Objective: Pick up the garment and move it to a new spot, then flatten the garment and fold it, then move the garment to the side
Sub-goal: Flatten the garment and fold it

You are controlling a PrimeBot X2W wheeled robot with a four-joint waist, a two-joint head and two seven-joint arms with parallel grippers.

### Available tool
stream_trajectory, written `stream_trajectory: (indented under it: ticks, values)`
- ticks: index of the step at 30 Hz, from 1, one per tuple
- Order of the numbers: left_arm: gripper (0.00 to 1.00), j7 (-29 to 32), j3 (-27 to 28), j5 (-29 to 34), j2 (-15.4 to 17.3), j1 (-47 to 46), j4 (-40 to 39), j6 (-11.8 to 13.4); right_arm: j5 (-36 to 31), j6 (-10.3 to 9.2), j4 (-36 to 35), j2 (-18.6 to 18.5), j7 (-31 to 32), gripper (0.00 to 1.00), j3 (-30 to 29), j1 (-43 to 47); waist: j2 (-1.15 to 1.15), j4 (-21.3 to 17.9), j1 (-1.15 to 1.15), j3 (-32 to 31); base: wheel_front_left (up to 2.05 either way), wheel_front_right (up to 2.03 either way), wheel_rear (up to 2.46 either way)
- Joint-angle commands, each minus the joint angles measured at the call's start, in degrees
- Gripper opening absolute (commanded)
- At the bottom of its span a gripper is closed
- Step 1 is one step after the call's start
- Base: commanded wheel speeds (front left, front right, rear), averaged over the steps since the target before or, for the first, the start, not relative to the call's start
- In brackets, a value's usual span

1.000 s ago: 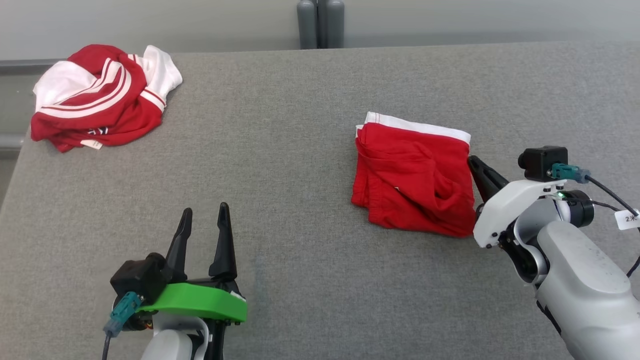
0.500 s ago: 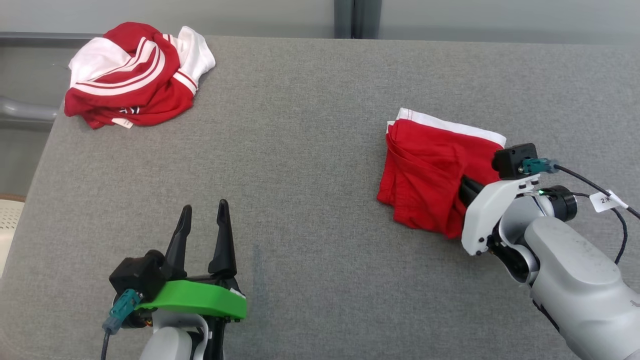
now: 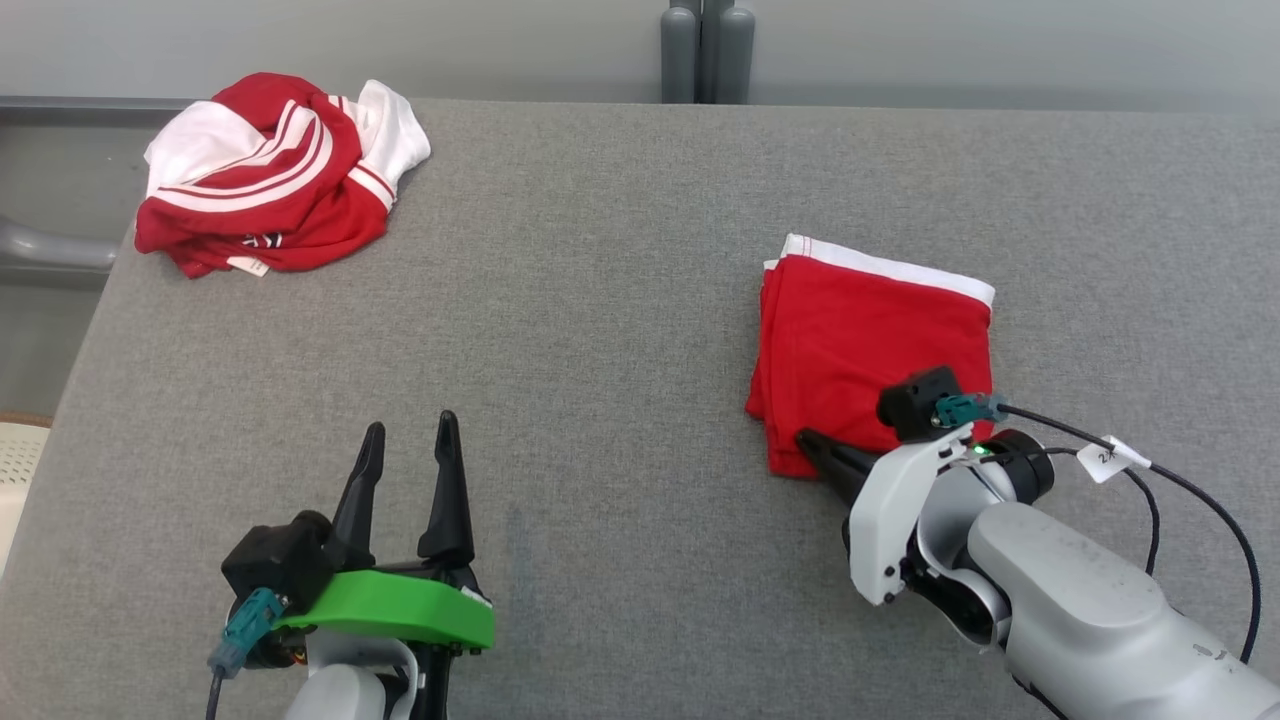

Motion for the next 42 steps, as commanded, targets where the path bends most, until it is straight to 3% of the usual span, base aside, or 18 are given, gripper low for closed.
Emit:
stream_trajectory:
  ticks: [1,12,19,20,21,22,23,27,31,37,42]
  values:
    - [1.00,-0.02,-0.02,-0.23,0.14,0.52,0.11,0.16,0.33,0.00,0.75,0.44,-0.82,0.00,0.90,0.94,0.00,-0.28,0.00,-0.24,0.00,0.00,0.00]
    - [1.00,-0.02,1.02,0.59,0.15,1.73,0.10,0.21,1.10,-0.01,-0.08,0.80,-11.19,0.00,0.31,1.03,0.00,-2.96,0.00,-2.58,0.00,0.00,0.00]
    - [1.00,-0.02,2.21,2.43,0.15,1.28,0.25,-0.28,-4.01,-0.01,-1.47,0.18,-15.78,0.00,-12.02,4.62,0.00,-5.78,0.00,-4.23,0.00,0.00,0.00]
    - [1.00,-0.02,2.34,2.71,0.15,1.15,0.31,-0.25,-5.28,-0.01,-1.77,0.36,-15.95,0.06,-14.46,5.39,0.00,-6.14,0.00,-4.42,0.00,0.00,0.00]
    - [1.00,-0.02,2.50,2.77,0.15,0.99,0.41,-0.22,-6.97,-0.01,-2.47,0.75,-16.07,0.29,-17.69,6.48,0.00,-6.54,0.00,-4.61,0.00,0.00,0.00]
    - [1.00,-0.02,2.62,2.77,0.15,0.86,0.47,-0.18,-8.54,-0.01,-3.60,1.27,-16.07,0.73,-20.63,7.37,0.00,-6.90,0.00,-4.71,0.00,0.00,0.00]
    - [1.00,-0.02,2.78,2.93,0.15,0.72,0.56,-0.05,-10.90,0.00,-5.43,2.25,-16.06,1.00,-24.89,9.34,0.00,-7.39,0.00,-4.85,0.00,0.00,0.00]
    - [1.00,-0.02,3.12,3.26,0.15,0.85,0.68,0.16,-19.12,0.00,-11.97,6.06,-16.08,1.00,-35.96,15.96,0.00,-8.46,0.00,-4.98,0.00,0.00,0.00]
    - [1.00,-0.02,3.53,4.00,0.15,1.84,0.63,0.53,-26.12,0.00,-18.17,10.34,-16.07,1.00,-43.21,21.65,0.00,-8.88,0.00,-4.82,0.00,0.00,0.00]
    - [1.00,-0.02,4.26,5.85,0.15,3.80,-0.15,1.04,-32.21,0.00,-24.26,14.69,-16.07,1.00,-48.22,27.47,0.00,-8.98,0.00,-4.43,0.00,0.00,0.00]
    - [1.00,-0.02,4.61,6.24,0.15,4.91,-0.72,1.29,-33.79,0.00,-25.25,15.92,-16.07,1.00,-49.28,29.11,0.00,-8.71,0.00,-4.31,0.00,0.00,0.00]
